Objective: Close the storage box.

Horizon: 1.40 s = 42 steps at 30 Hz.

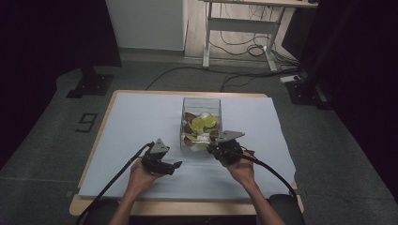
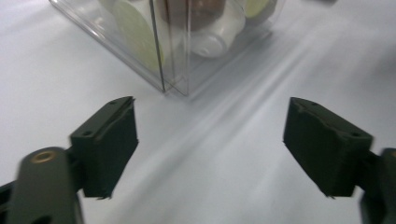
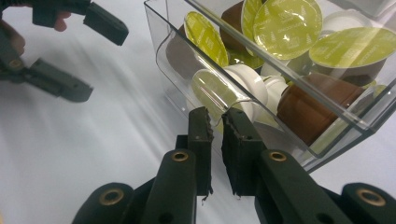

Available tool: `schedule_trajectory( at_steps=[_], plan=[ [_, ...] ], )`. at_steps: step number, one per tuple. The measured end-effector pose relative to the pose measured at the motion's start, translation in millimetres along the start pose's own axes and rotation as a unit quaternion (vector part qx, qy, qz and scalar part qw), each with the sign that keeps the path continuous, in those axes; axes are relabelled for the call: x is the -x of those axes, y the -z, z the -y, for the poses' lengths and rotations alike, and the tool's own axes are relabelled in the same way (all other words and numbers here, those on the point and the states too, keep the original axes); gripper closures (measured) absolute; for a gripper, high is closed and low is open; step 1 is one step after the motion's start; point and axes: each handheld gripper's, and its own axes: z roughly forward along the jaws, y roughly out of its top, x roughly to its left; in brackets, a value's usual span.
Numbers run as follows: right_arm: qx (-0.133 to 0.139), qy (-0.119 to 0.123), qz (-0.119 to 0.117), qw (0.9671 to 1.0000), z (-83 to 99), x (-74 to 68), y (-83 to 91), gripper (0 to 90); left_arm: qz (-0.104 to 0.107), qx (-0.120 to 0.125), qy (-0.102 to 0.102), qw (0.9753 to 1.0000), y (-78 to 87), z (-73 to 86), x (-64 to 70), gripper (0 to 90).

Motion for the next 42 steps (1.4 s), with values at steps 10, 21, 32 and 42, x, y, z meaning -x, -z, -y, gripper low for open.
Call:
schedule_trajectory(
  at_steps=[10, 21, 32, 42],
  plan=[
    [0.000, -0.003, 0.006, 1.0000, -3.2, 5.2, -3.6, 81.0, 0.007, -0.030, 0.008, 0.9995, -4.7, 9.6, -2.3, 2.4],
    [0.000, -0.008, 0.009, 0.9999, -5.5, 8.0, -6.3, 81.0, -0.002, -0.067, -0.009, 0.9977, -14.6, 20.0, -1.1, 0.0],
    [0.001, -0.009, 0.012, 0.9999, -6.8, 11.3, -8.5, 81.0, -0.006, -0.078, -0.016, 0.9968, -18.3, 23.1, -0.4, 0.0],
    [0.007, -0.015, 0.017, 0.9997, -9.1, 16.5, -9.4, 81.6, -0.006, -0.079, -0.017, 0.9967, -18.3, 23.2, -0.6, 0.0]
  ],
)
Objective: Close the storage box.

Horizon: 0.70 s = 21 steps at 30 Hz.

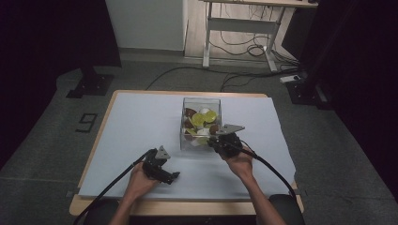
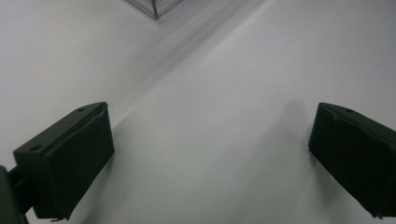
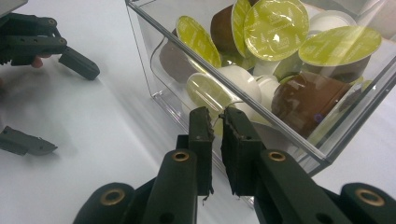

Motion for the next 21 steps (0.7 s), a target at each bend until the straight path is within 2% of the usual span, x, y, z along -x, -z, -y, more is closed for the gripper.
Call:
schedule_trajectory(
  at_steps=[21],
  plan=[
    [-0.010, 0.005, 0.015, 0.9998, -2.9, 1.5, -9.9, 81.7, -0.001, 0.000, -0.001, 1.0000, -0.2, 0.1, 0.1, 0.0]
  ],
)
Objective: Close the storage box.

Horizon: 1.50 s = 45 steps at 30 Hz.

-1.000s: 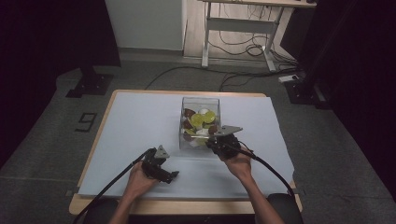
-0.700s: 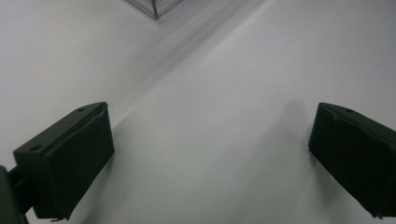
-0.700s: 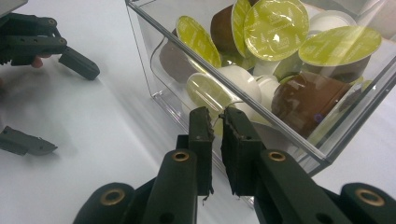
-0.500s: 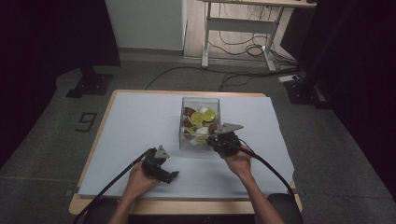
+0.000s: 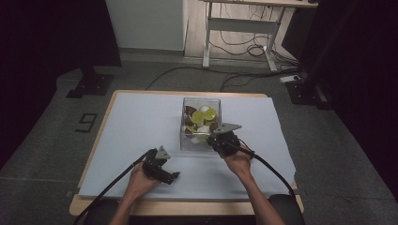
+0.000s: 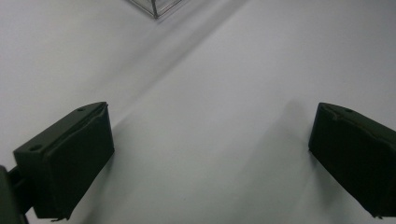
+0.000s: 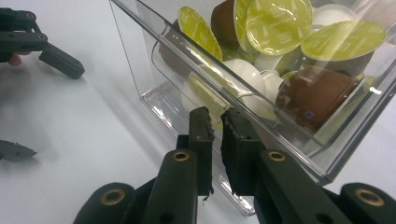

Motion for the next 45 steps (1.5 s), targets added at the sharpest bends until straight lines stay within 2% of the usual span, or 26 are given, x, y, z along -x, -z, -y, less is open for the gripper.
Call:
schedule_trajectory(
  at_steps=[8, 20, 28, 32, 45],
  plan=[
    [0.001, -0.007, 0.006, 1.0000, 0.9, -0.4, -5.7, 81.3, 0.000, 0.000, 0.000, 1.0000, -0.1, 0.0, 0.1, 0.0],
    [0.019, -0.034, 0.013, 0.9992, 3.1, -1.8, -11.5, 81.3, 0.000, 0.000, 0.000, 1.0000, -0.1, 0.0, 0.1, 0.0],
    [0.013, -0.031, 0.010, 0.9994, 2.2, -0.7, -9.7, 80.9, 0.000, 0.001, -0.001, 1.0000, -0.1, 0.1, 0.4, 0.0],
    [0.009, -0.029, 0.005, 0.9995, 1.8, -1.8, -6.7, 75.0, 0.000, 0.001, -0.001, 1.0000, -0.1, 0.0, 0.3, 0.0],
    [-0.015, 0.004, -0.014, 0.9998, 2.1, -11.1, 7.0, 45.8, 0.000, 0.000, 0.000, 1.0000, -0.2, 0.0, -0.1, 0.0]
  ],
)
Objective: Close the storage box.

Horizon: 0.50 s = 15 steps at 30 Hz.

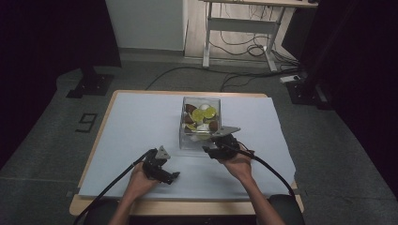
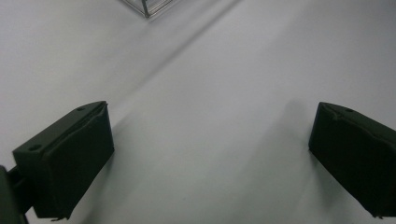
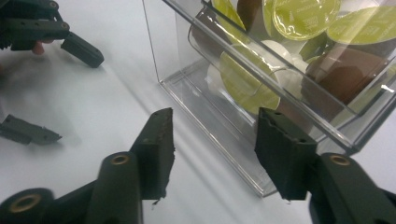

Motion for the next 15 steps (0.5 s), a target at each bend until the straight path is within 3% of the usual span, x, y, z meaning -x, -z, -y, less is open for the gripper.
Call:
schedule_trajectory(
  at_steps=[7, 15],
  plan=[
    [-0.008, 0.008, -0.008, 0.9999, 0.0, -2.7, 8.8, 36.2, 0.000, 0.000, 0.001, 1.0000, 0.0, 0.0, 0.0, 0.0],
    [-0.022, 0.022, 0.005, 0.9995, 2.8, -1.9, 20.6, 30.7, 0.000, 0.000, 0.000, 1.0000, -0.1, 0.1, 0.0, 0.0]
  ],
)
